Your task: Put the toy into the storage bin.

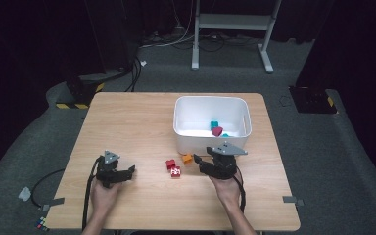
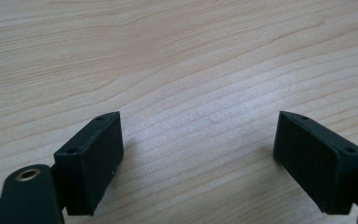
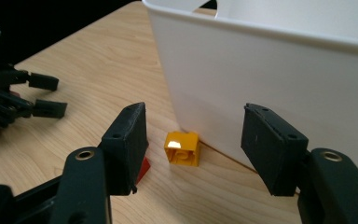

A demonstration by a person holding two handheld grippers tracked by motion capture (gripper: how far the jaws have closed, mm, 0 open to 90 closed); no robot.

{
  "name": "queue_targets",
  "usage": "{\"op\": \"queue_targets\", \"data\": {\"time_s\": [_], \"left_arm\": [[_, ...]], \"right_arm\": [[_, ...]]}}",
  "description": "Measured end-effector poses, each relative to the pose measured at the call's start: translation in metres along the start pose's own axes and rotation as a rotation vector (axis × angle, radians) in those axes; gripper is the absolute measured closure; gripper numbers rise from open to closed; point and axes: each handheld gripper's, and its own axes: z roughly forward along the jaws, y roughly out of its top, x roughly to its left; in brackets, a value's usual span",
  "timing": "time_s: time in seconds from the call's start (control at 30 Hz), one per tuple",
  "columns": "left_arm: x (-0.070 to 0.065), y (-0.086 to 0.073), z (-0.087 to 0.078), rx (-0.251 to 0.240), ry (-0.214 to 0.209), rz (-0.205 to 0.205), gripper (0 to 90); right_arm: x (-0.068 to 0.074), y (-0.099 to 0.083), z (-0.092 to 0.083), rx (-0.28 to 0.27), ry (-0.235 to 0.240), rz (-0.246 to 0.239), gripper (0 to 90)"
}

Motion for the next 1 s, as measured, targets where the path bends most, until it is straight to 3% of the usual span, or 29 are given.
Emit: {"op": "queue_targets", "data": {"time_s": [0.67, 1.0], "left_arm": [[0.0, 0.0, 0.0, 0.0, 0.0, 0.001, 16.0], [0.0, 0.0, 0.0, 0.002, -0.001, 0.003, 16.0]], "right_arm": [[0.01, -0.029, 0.061, 0.116, -0.02, 0.006, 41.0], [0.013, -0.036, 0.08, 0.169, -0.046, -0.009, 41.3]]}}
